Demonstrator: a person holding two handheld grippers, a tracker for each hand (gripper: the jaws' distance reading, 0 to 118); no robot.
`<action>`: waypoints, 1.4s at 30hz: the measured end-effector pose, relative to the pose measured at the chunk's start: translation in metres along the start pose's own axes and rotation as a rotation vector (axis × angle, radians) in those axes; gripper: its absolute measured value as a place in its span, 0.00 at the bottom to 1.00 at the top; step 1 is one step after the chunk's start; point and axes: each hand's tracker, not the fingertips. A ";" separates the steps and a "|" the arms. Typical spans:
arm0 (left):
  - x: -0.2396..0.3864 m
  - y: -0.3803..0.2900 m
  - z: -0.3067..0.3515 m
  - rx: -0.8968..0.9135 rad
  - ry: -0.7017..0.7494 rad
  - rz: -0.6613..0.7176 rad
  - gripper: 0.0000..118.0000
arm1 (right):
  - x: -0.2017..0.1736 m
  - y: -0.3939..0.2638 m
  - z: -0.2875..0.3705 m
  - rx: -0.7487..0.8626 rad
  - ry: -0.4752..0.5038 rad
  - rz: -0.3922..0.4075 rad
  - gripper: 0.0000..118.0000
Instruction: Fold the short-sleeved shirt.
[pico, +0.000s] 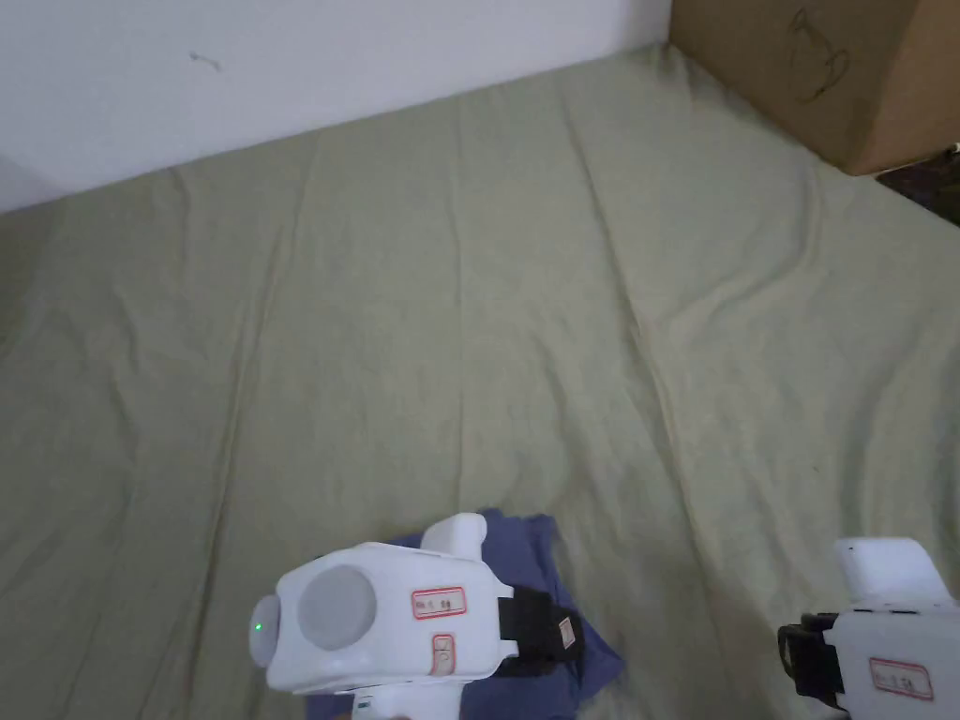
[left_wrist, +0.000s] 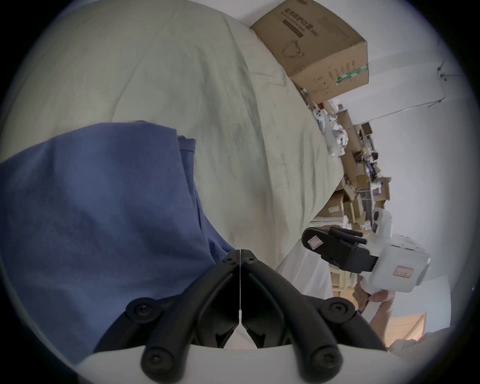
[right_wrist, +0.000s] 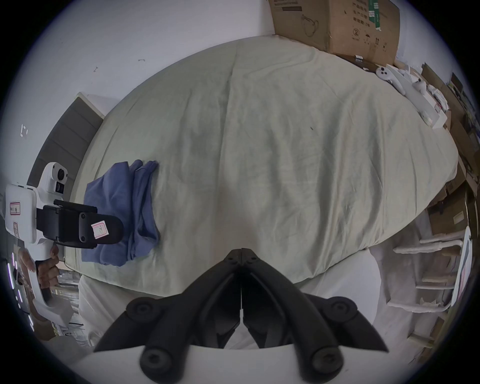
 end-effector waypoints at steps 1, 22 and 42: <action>-0.006 -0.002 0.014 0.032 -0.024 0.028 0.00 | -0.003 0.002 0.001 0.001 0.002 0.010 0.00; -0.158 -0.094 0.155 0.334 -0.049 0.256 0.53 | -0.193 0.040 -0.089 -0.097 0.088 0.532 0.00; -0.195 -0.030 0.068 0.172 -0.283 0.343 0.20 | -0.182 0.050 -0.075 -0.104 0.158 0.367 0.00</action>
